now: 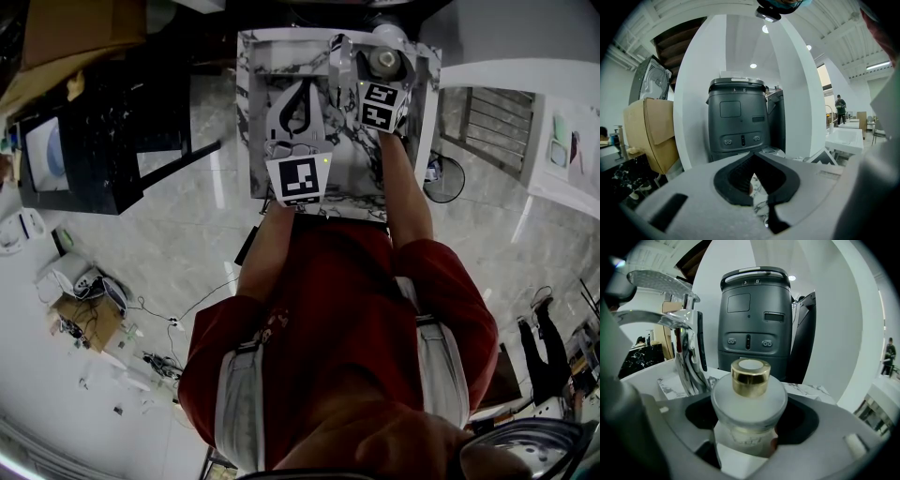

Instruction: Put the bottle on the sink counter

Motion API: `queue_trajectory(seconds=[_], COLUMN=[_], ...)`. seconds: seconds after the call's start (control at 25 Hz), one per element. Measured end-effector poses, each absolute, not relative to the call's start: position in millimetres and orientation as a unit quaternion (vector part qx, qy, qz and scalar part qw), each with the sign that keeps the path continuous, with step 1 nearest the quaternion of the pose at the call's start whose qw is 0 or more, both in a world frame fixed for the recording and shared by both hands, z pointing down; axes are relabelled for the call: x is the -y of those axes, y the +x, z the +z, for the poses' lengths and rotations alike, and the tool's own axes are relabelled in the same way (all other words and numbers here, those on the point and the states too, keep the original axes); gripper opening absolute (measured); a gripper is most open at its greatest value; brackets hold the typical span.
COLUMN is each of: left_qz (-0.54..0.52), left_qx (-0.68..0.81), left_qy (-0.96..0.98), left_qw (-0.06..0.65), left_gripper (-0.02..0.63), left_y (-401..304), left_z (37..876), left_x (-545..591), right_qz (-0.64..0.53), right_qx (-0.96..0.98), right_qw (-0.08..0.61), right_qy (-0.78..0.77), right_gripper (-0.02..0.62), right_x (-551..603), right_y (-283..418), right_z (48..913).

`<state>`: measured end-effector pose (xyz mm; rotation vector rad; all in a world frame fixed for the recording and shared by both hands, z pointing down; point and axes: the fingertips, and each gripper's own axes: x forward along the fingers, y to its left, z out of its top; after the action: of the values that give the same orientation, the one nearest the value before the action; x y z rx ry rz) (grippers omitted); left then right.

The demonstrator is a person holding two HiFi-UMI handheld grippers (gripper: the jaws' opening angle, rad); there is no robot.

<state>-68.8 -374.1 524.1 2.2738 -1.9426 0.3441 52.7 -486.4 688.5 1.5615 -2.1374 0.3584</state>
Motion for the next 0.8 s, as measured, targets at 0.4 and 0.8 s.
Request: queue_trajectory(seconds=[0.4, 0.8], left_qz=[0.111, 0.108], left_qx=[0.645, 0.644], left_qy=[0.753, 0.755], left_qw=[0.062, 0.054], left_gripper=[-0.006, -0.006], left_y=[-72.4, -70.3], left_z=[519.9, 512.8], left_x=[367.8, 358.5], right_qz=[0.133, 0.121], right_qx=[0.783, 0.789], right_qw=[0.228, 0.231], right_qy=[0.563, 0.556], right_gripper=[0.374, 0.387], right_x=[484.0, 476.1], right_y=[50.4, 51.7], right_z=[680.6, 669.3])
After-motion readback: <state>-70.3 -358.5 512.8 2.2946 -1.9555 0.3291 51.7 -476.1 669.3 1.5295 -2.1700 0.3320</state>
